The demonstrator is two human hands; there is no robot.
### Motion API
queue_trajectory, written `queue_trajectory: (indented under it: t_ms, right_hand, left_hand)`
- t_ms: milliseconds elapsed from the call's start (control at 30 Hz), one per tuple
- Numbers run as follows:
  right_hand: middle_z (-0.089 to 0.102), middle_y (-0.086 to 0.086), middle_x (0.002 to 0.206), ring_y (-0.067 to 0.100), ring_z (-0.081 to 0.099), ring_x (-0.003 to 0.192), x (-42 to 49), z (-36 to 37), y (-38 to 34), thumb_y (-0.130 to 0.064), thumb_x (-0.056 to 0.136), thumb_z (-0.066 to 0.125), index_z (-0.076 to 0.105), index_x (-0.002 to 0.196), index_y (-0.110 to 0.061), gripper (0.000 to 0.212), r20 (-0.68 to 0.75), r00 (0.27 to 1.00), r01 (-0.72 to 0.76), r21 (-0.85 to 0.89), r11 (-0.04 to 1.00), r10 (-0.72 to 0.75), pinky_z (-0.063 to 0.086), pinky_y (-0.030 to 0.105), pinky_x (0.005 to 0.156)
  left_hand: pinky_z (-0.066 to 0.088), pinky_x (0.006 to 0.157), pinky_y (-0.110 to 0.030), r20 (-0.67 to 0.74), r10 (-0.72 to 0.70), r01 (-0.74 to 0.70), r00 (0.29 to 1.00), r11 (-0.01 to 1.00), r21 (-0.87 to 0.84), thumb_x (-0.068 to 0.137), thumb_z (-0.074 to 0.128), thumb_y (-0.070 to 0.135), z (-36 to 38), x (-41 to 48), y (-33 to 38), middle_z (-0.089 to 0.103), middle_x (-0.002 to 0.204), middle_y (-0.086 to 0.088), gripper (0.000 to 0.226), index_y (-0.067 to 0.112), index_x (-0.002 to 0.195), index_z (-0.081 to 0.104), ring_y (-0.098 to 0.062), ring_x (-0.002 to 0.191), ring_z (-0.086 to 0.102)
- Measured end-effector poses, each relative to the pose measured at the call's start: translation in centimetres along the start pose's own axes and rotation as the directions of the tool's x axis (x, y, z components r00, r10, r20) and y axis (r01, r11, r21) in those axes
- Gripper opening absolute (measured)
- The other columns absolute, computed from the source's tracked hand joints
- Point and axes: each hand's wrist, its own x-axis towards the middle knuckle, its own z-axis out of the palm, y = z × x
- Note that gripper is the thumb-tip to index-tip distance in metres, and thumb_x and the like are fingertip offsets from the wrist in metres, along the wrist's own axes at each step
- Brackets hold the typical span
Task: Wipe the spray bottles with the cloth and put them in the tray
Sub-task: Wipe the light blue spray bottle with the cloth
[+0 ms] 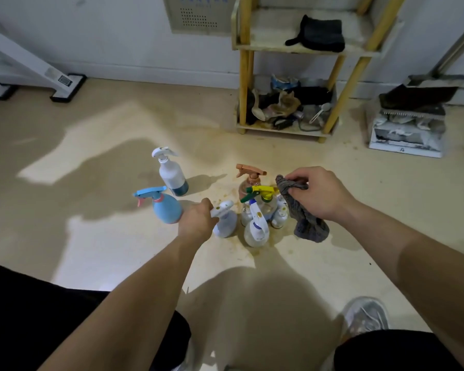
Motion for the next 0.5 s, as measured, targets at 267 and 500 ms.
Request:
queue_trajectory:
  t_ms: [267, 500]
  right_hand:
    - [0.071, 0.0, 0.114, 0.012, 0.056, 0.097, -1.7, -1.8, -2.5, -0.01, 0.093, 0.063, 0.073, 0.116, -0.018, 0.026, -0.016, 0.999, 0.046, 0.01, 0.999, -0.046, 0.038, 0.019, 0.085]
    - [0.069, -0.004, 0.118, 0.013, 0.06, 0.11, -4.3, -6.1, -7.2, -0.015, 0.094, 0.064, 0.071, 0.12, -0.02, 0.028, -0.069, 0.989, 0.134, 0.0, 0.991, -0.134, 0.038, 0.018, 0.088]
  left_hand:
    - [0.052, 0.067, -0.039, 0.001, -0.014, 0.014, 1.0, 0.992, -0.125, 0.092, 0.066, 0.027, -5.0, -1.6, 0.7, 0.061, 0.09, -0.007, 0.017, 0.015, 0.101, 0.057, -0.027, 0.08, 0.06]
    - [0.039, 0.061, -0.029, -0.008, 0.141, -0.14, 0.99, 0.979, -0.145, 0.083, 0.076, 0.023, -15.3, -4.6, 4.3, 0.064, 0.088, 0.0, 0.019, 0.018, 0.098, 0.065, -0.021, 0.081, 0.058]
